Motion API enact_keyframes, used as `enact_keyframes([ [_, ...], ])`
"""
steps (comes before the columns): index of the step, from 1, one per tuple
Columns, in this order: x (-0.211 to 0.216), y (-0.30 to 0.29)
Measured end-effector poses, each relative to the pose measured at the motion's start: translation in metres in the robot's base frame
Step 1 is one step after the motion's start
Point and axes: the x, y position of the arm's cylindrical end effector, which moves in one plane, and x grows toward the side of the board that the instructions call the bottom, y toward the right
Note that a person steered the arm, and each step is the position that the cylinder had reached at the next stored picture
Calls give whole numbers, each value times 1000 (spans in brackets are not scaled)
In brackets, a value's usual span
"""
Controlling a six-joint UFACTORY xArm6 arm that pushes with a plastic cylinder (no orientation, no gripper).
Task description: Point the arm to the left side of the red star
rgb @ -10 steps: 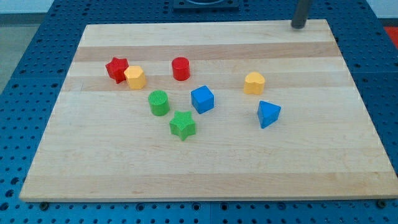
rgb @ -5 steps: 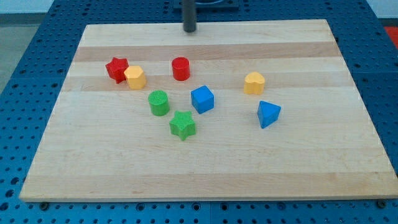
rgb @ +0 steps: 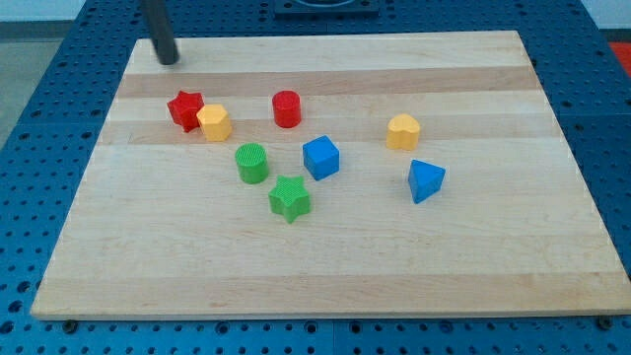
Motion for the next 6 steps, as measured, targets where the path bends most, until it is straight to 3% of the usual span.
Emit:
enact_keyframes([
  [3, 175, -2],
  [4, 180, 23],
  [6, 144, 45],
])
